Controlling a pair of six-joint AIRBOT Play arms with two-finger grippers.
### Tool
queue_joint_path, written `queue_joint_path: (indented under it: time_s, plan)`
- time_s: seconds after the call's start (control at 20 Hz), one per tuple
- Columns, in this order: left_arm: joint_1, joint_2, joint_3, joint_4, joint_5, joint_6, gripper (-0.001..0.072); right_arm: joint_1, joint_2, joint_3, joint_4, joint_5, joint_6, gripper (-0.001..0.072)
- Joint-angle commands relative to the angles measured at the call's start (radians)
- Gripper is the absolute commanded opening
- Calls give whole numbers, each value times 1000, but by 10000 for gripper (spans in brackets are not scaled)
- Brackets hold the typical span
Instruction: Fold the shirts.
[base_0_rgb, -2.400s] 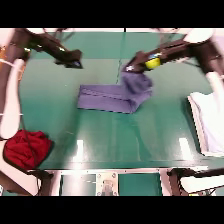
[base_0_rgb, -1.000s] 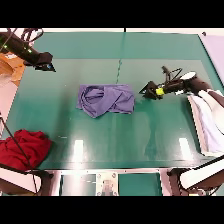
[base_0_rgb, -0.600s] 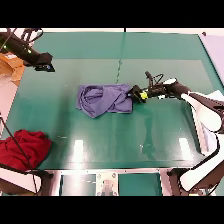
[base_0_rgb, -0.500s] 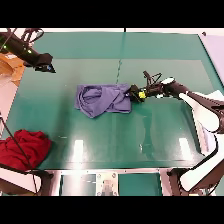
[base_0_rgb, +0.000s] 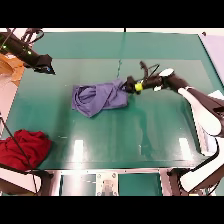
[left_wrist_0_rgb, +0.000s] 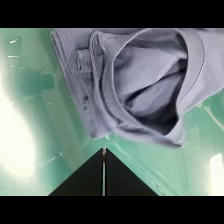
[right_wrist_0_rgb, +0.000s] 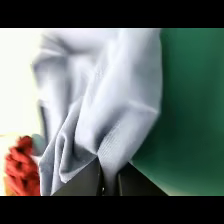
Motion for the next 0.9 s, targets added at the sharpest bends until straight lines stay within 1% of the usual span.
queue_joint_path:
  time_s: [0.0,0.1,0.25,0.35,0.45,0.55,0.75,0.85]
  plan:
    - [0,0,0,0,-11,3,20,-85,102,164,-36,37,114,18]
    - [0,0,0,0,-11,3,20,-181,150,292,-78,86,196,18]
    - [0,0,-1,-3,-11,2,20,-351,182,462,-224,167,317,17]
    - [0,0,-1,-4,-11,2,20,-483,188,523,-245,187,361,17]
    - [0,0,0,-5,-11,2,20,-620,192,544,-246,185,388,17]
    - [0,0,-1,-21,-10,2,20,-751,195,544,-267,192,439,17]
    - [0,0,-1,-80,-10,2,20,-954,225,542,-350,250,575,17]
    - [0,0,-1,-82,-10,2,20,-1023,247,541,-407,314,657,16]
